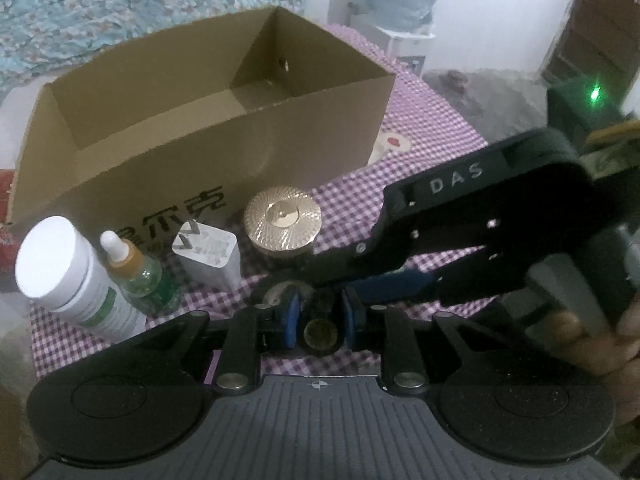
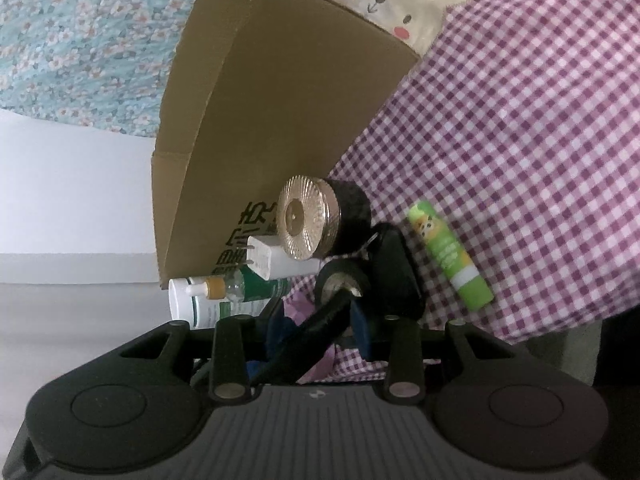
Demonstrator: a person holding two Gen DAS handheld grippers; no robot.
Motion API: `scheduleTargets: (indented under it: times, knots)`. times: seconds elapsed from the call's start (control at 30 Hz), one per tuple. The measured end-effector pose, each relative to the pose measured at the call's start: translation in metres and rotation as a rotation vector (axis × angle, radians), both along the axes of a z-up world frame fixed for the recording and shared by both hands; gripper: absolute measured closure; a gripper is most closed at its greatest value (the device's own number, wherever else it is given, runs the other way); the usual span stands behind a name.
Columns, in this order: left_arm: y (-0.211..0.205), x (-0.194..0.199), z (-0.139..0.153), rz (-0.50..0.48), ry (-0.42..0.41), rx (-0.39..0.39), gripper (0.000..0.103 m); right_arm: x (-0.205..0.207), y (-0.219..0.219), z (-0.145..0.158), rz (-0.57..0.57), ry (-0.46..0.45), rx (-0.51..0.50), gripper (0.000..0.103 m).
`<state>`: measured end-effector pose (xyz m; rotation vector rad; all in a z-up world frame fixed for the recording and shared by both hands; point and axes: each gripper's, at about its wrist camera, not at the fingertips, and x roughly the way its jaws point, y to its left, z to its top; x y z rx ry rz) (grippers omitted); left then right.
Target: Organize rigid objects
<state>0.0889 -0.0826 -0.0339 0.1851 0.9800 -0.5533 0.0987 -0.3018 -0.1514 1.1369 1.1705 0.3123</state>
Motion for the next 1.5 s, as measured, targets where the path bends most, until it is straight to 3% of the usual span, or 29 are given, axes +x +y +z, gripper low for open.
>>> scheduleTargets:
  times: [0.4,0.6,0.73,0.93,1.23,1.5]
  knots:
    - [0.015,-0.002,0.013,0.053,0.001,-0.06,0.082,-0.011,-0.002,-0.006,-0.039,0.033,0.117,0.064]
    - [0.032,0.008,0.049,0.098,-0.041,-0.115,0.082,-0.011,-0.012,0.019,-0.068,-0.045,0.158,0.064]
    - [0.052,0.026,0.081,0.158,-0.1,-0.14,0.082,-0.009,-0.023,0.049,-0.108,-0.154,0.191,0.064]
    - [0.078,0.076,0.112,0.286,-0.162,-0.115,0.082,-0.005,-0.031,0.074,-0.109,-0.26,0.161,0.064]
    - [0.088,0.149,0.066,0.412,-0.046,-0.001,0.082,-0.005,-0.029,0.042,-0.109,-0.178,0.178,0.064]
    - [0.082,0.168,0.043,0.422,-0.04,0.083,0.082,-0.007,-0.039,0.033,-0.134,-0.165,0.164,0.064]
